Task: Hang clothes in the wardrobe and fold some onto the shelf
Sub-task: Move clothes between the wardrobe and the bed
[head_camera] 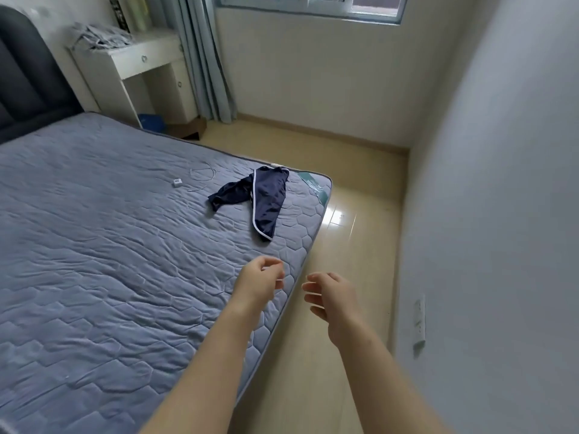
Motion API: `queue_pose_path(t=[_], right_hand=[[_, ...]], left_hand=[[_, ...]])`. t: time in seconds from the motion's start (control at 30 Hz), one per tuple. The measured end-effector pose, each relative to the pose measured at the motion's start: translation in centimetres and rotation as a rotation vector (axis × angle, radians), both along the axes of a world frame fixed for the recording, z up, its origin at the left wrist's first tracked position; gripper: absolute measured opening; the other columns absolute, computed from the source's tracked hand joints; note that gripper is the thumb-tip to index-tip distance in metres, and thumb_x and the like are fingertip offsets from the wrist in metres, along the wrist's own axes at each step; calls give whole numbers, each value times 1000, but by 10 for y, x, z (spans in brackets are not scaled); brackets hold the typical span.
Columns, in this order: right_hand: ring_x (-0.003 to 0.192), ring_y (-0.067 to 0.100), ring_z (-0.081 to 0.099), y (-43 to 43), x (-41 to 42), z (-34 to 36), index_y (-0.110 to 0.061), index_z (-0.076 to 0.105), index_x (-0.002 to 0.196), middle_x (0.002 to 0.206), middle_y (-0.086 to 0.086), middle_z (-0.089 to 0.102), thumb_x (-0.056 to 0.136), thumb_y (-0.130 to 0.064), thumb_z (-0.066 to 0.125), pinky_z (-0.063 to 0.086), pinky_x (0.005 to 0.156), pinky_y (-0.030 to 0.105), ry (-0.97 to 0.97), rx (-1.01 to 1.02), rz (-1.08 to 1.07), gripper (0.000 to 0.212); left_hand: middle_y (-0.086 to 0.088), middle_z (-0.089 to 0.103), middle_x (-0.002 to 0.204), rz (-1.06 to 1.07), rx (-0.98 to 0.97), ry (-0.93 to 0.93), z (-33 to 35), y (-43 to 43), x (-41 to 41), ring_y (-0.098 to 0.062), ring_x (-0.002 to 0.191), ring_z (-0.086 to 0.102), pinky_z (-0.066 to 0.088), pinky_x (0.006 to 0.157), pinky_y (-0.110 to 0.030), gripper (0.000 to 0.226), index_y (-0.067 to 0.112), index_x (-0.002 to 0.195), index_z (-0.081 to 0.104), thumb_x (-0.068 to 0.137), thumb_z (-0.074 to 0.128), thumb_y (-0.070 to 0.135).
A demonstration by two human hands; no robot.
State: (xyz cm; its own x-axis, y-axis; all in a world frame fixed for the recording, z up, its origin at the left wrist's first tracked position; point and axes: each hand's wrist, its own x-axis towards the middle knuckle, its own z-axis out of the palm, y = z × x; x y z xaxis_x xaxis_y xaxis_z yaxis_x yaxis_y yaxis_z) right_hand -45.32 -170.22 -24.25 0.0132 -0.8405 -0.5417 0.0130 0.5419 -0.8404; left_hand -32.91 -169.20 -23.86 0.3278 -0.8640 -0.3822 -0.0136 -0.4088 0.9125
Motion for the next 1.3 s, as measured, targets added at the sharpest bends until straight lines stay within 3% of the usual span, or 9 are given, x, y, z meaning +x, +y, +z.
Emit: queue_pose_path(t=[0.7, 0.97, 1.13, 1.3], right_hand=[[61, 17, 50, -394, 77, -55, -13, 56, 79, 74, 4, 59, 91, -11, 48, 36, 56, 23, 86, 188, 137, 15], [54, 15, 46, -522, 116, -120, -14, 52, 82, 68, 3, 54, 92, -9, 46, 33, 54, 23, 171, 316, 356, 13], [54, 14, 44, -580, 142, -159, -12, 50, 86, 67, 3, 51, 93, -9, 45, 33, 51, 22, 226, 458, 582, 9], [59, 14, 51, -629, 150, -212, -10, 55, 99, 73, 3, 57, 92, -13, 46, 38, 57, 24, 363, 456, 765, 12]], left_hand=[[1, 57, 71, 156, 154, 65, -57, -383, 78, -11, 61, 53, 36, 53, -22, 19, 20, 76, 54, 91, 47, 11], [1, 55, 67, 477, 344, 131, -137, -472, 101, -11, 53, 47, 31, 35, -9, 22, 21, 71, 53, 90, 46, 12], [3, 58, 69, 642, 484, 137, -190, -518, 99, -11, 58, 53, 38, 53, -21, 19, 24, 73, 55, 88, 48, 15], [2, 58, 71, 747, 568, 179, -246, -549, 98, -11, 60, 53, 39, 52, -18, 20, 21, 74, 55, 88, 45, 12]])
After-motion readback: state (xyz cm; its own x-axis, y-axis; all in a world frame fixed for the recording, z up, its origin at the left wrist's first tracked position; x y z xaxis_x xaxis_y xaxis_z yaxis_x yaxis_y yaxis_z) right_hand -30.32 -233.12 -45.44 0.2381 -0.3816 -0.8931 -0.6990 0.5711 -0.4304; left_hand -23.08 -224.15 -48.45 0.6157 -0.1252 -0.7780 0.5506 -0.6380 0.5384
